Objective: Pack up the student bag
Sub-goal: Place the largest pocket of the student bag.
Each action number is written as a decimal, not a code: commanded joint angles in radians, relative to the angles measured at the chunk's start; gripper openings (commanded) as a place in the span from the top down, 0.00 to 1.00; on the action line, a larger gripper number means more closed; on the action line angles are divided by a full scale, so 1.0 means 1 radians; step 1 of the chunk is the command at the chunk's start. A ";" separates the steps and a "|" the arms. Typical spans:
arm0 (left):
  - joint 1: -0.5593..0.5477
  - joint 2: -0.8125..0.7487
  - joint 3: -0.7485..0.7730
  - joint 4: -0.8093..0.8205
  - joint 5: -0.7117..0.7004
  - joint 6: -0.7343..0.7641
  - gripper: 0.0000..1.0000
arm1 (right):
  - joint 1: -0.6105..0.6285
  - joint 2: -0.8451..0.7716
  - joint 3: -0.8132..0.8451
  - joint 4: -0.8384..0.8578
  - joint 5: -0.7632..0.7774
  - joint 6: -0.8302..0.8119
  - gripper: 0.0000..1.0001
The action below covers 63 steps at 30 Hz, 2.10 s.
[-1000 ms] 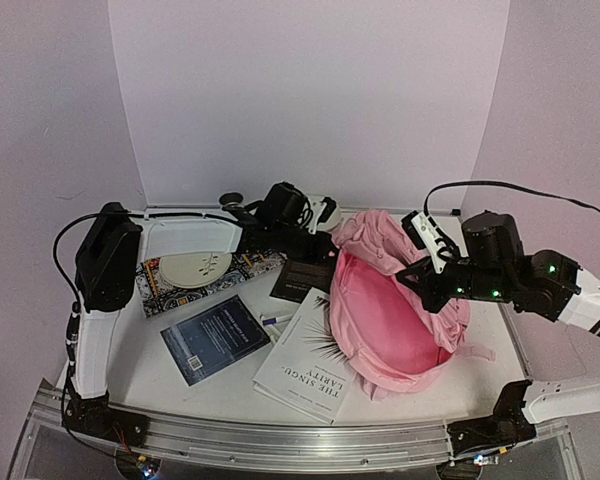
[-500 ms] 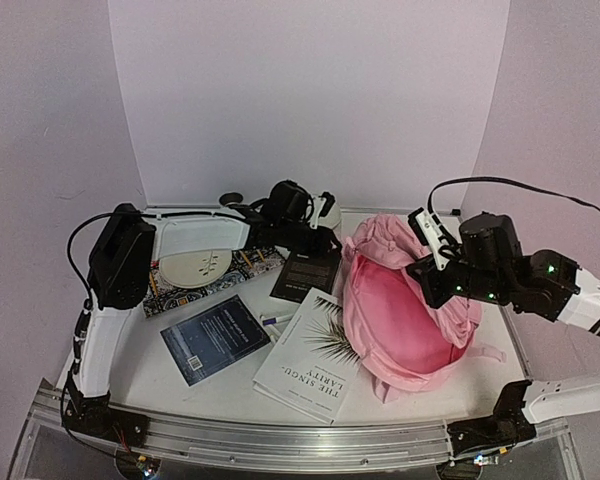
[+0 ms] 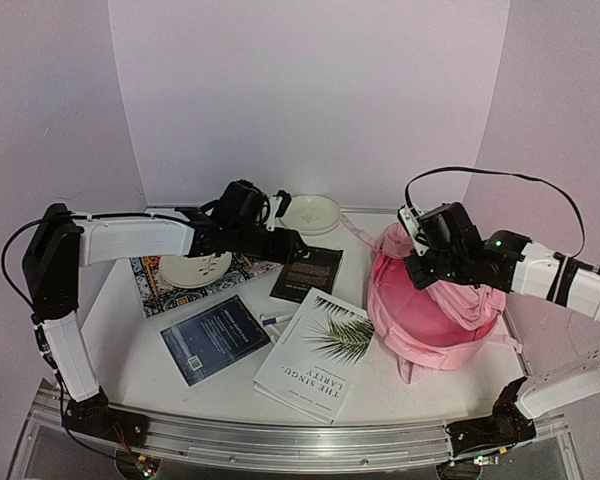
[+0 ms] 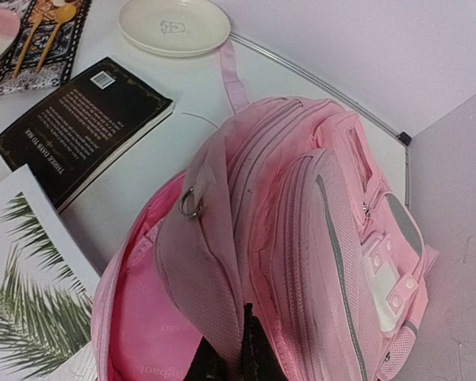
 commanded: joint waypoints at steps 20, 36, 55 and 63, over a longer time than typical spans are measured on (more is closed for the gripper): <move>-0.116 -0.390 -0.589 0.071 0.067 -0.322 0.17 | -0.031 0.119 0.035 0.215 -0.077 0.052 0.99; -0.178 -0.282 -0.630 0.204 0.189 -0.381 0.47 | -0.030 0.122 0.006 0.249 -0.105 0.084 0.97; -0.190 -0.263 -0.596 0.272 0.221 -0.387 0.99 | -0.031 0.115 -0.026 0.262 -0.196 0.112 0.87; -0.190 -0.272 -0.580 0.285 0.217 -0.379 1.00 | -0.028 0.057 -0.054 0.259 -0.283 0.106 0.73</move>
